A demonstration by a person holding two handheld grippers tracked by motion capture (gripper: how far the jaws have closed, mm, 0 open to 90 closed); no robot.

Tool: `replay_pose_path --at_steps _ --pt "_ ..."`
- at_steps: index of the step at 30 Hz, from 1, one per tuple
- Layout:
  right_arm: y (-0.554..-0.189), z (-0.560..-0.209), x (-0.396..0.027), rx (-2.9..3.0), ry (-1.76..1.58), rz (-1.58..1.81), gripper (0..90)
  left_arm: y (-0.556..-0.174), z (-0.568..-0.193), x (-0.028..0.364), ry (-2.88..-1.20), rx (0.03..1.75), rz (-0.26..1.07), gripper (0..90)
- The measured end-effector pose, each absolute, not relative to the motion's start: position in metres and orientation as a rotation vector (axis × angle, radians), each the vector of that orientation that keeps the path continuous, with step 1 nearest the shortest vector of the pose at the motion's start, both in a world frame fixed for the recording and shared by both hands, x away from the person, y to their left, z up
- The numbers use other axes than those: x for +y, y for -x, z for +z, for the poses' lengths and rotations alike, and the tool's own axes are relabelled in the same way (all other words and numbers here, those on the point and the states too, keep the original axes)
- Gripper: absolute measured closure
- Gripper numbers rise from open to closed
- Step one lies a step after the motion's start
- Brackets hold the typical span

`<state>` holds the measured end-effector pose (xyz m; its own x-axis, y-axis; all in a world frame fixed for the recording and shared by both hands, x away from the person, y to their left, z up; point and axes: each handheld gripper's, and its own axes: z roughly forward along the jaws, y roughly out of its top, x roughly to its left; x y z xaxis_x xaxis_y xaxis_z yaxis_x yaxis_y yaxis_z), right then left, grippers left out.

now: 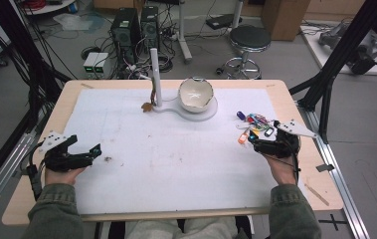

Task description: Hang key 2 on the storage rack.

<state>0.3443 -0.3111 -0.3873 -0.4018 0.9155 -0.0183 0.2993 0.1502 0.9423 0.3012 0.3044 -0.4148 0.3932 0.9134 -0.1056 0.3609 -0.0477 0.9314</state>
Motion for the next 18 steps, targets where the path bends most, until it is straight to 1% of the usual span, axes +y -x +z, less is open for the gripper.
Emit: replay_pose_path --at_steps 3,8,18 --pt "-0.35 -0.386 -0.306 1.859 -1.164 1.208 0.4 -0.302 -0.417 0.305 -1.635 1.159 0.683 1.7" --pt "-0.362 -0.386 -0.299 1.945 -1.162 1.136 0.4 -0.302 -0.416 0.307 -1.608 1.167 0.688 1.7" --pt "-0.384 -0.389 -0.299 2.03 -1.187 1.064 0.4 -0.304 -0.418 0.304 -1.63 1.145 0.685 2.1"
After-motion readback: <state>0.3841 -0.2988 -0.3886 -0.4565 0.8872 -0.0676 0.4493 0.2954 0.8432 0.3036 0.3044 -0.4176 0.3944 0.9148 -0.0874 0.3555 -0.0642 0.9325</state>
